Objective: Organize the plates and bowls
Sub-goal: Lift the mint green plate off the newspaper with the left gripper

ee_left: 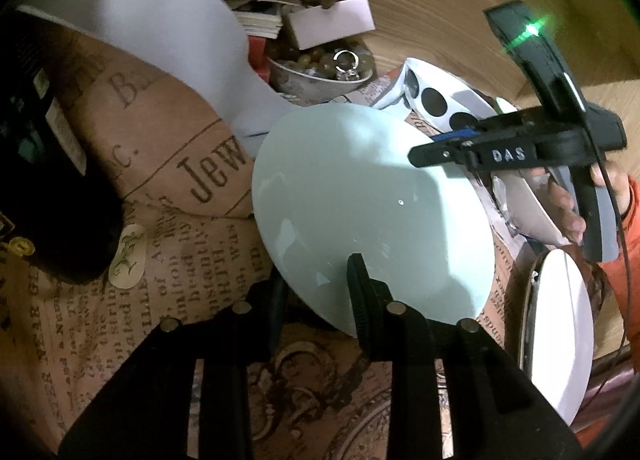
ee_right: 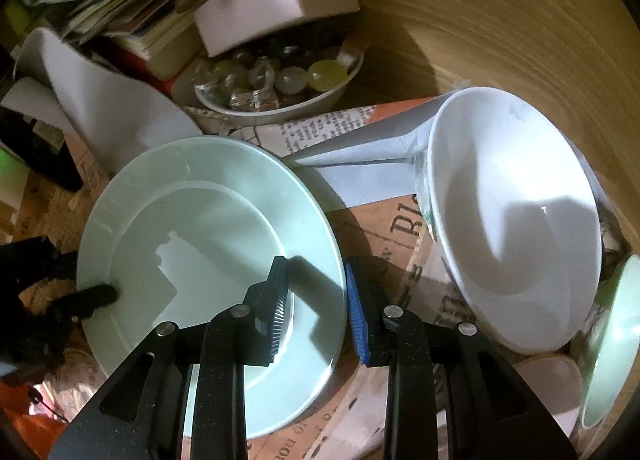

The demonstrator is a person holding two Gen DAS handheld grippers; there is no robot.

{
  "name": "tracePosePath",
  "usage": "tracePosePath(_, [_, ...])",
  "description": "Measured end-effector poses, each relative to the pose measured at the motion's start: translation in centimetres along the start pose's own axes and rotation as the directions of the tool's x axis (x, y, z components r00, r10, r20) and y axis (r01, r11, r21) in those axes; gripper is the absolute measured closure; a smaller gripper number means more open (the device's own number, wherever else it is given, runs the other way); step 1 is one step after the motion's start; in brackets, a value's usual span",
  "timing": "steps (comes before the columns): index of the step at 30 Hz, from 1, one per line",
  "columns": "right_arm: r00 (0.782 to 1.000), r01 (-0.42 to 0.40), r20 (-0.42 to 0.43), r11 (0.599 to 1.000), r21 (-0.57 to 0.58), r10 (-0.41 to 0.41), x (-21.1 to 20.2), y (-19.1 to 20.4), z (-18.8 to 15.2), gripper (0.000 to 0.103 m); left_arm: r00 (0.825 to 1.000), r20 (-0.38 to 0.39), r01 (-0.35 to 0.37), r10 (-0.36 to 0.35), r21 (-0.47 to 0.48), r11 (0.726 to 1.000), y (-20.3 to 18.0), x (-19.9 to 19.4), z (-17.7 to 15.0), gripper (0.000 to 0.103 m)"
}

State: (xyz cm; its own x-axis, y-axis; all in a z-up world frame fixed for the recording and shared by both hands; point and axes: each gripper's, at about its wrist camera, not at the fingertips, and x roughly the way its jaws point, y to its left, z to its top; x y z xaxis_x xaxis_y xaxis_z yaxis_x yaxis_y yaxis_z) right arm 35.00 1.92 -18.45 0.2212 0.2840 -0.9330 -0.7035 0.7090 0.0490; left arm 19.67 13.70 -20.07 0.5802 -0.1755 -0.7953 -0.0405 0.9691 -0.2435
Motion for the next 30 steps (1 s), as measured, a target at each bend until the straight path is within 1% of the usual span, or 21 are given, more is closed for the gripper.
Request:
tracePosePath(3, [1.000,0.005,-0.002,0.999,-0.032,-0.005,-0.3,1.4,-0.3,0.077,1.000,0.006,-0.018,0.018,-0.023,1.000,0.8,-0.4,0.0,0.074])
tracePosePath(8, [0.999,-0.032,-0.015,0.998,-0.060,0.031,-0.5,2.7,-0.5,0.077,0.998,0.024,-0.055,0.056,-0.046,0.997,2.2,-1.4,-0.6,0.074])
tracePosePath(10, [0.999,-0.035,-0.014,0.997,-0.070,0.034,-0.4,3.4,-0.7,0.077,0.998,0.021,-0.051,0.052,-0.049,0.997,2.5,-1.6,-0.8,0.074])
tracePosePath(13, [1.000,-0.022,-0.011,0.996,-0.083,0.022,-0.2,3.9,-0.6,0.075,0.999,0.017,-0.051,0.052,-0.041,0.998,2.6,-1.7,-1.0,0.073])
tracePosePath(16, [1.000,-0.019,-0.010,0.997,-0.076,0.018,-0.1,4.5,0.0,0.075,0.998,0.018,-0.064,0.065,-0.020,0.998,2.3,-1.8,-1.3,0.073])
tracePosePath(21, [1.000,-0.008,0.007,0.998,-0.065,0.008,-0.4,4.4,0.4,0.075,0.997,0.020,-0.075,0.075,-0.001,0.997,1.8,-1.9,-1.5,0.072])
tracePosePath(22, [1.000,-0.006,0.015,0.998,-0.059,0.007,0.1,4.7,-1.0,0.075,0.997,0.020,-0.075,0.075,-0.008,0.997,1.8,-1.9,-1.5,0.072])
tracePosePath(24, [1.000,0.002,0.029,0.998,-0.056,0.000,-0.1,5.2,-2.0,0.076,0.997,0.020,-0.078,0.078,-0.015,0.997,1.8,-2.1,-1.7,0.073])
tracePosePath(26, [0.999,-0.003,0.054,0.999,-0.045,0.006,-1.1,5.1,-3.4,0.077,0.996,0.027,-0.079,0.080,-0.024,0.997,1.7,-2.4,-1.9,0.073])
tracePosePath(30, [0.993,-0.023,0.112,1.000,-0.019,0.025,-3.3,4.3,-4.9,0.077,0.997,0.048,-0.061,0.063,-0.041,0.997,1.3,-3.4,-2.1,0.073])
